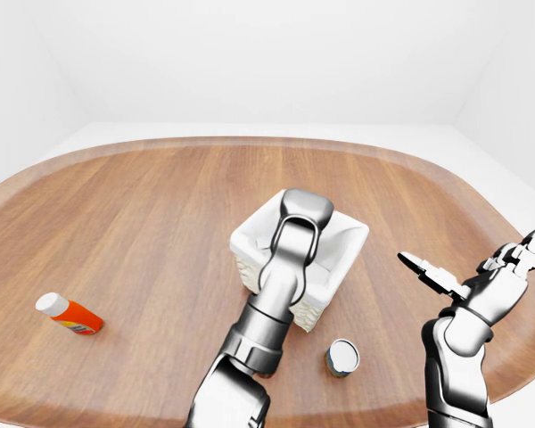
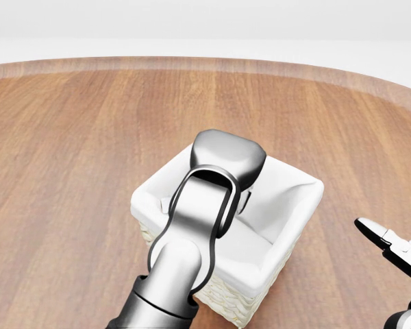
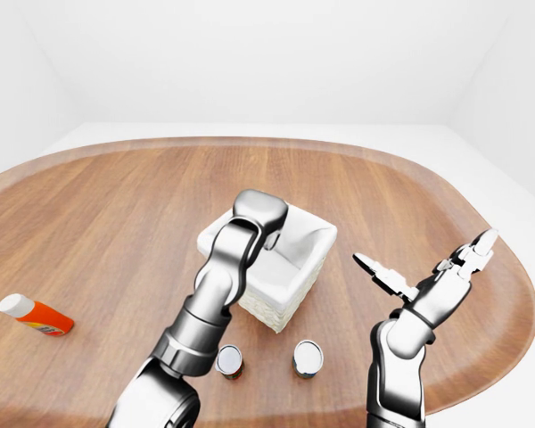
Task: Pick up the alphabet soup and the cream cheese box, and put them in the basket.
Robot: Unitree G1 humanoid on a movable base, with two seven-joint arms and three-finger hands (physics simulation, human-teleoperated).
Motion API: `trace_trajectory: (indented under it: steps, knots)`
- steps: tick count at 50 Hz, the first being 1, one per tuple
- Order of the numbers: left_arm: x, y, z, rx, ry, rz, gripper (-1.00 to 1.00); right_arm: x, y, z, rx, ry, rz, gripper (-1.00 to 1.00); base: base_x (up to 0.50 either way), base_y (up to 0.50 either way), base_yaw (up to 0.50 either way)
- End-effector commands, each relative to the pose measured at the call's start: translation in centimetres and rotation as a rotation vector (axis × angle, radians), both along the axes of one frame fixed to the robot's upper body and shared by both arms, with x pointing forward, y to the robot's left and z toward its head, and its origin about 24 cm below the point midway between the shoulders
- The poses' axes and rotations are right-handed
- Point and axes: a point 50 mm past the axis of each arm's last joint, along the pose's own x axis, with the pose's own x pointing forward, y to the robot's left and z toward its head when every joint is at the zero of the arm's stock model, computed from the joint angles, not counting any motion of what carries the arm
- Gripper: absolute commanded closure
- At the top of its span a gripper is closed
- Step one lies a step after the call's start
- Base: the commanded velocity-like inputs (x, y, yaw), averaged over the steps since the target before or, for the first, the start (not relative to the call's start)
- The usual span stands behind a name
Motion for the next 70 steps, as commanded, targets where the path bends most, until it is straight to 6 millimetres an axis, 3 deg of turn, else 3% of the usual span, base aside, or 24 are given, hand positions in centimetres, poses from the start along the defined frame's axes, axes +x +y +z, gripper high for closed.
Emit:
trace_trajectory:
  steps: [1, 16, 25, 38, 39, 40, 41, 60, 70]
  knots:
    - [0.3, -1.0, -1.6, 0.022, 0.084, -0.044, 1.0, 0.0, 0.0, 0.1, -0.001, -0.004, 0.001, -1.0, 0.0, 0.0, 0.0]
    - [1.2, -1.5, -1.9, -0.016, 0.096, -0.08, 1.0, 0.0, 0.0, 0.0, 0.001, -0.002, 0.0, -1.0, 0.0, 0.0, 0.0]
    - [1.5, -1.6, -0.8, -0.002, 0.058, -0.082, 1.0, 0.0, 0.0, 0.0, 0.002, 0.001, 0.0, -1.0, 0.0, 0.0, 0.0]
    - [2.3, -1.4, -0.9, -0.037, 0.041, -0.093, 1.0, 0.0, 0.0, 0.1, 0.0, -0.005, 0.001, -1.0, 0.0, 0.0, 0.0]
    - [2.3, -1.4, -1.0, -0.04, 0.041, -0.093, 0.08, 0.0, 0.0, 0.0, 0.001, -0.002, 0.001, -1.0, 0.0, 0.0, 0.0]
    - [2.3, -1.4, -1.0, -0.046, 0.038, -0.093, -0.68, 0.1, 0.0, -0.1, 0.003, 0.005, 0.001, -1.0, 0.0, 0.0, 0.0]
    - [2.2, -1.3, -0.9, -0.05, 0.04, -0.094, -1.0, 0.1, 0.0, -0.1, 0.003, 0.006, 0.001, -1.0, 0.0, 0.0, 0.0]
    - [1.9, -0.4, 0.4, -0.099, 0.018, -0.087, -1.0, 0.1, 0.0, -0.2, 0.004, 0.006, 0.002, -1.0, 0.0, 0.0, 0.0]
    - [1.1, 0.9, 2.5, -0.09, -0.028, -0.047, -1.0, 0.0, 0.1, 0.1, -0.005, -0.001, 0.002, -1.0, 0.0, 0.0, 0.0]
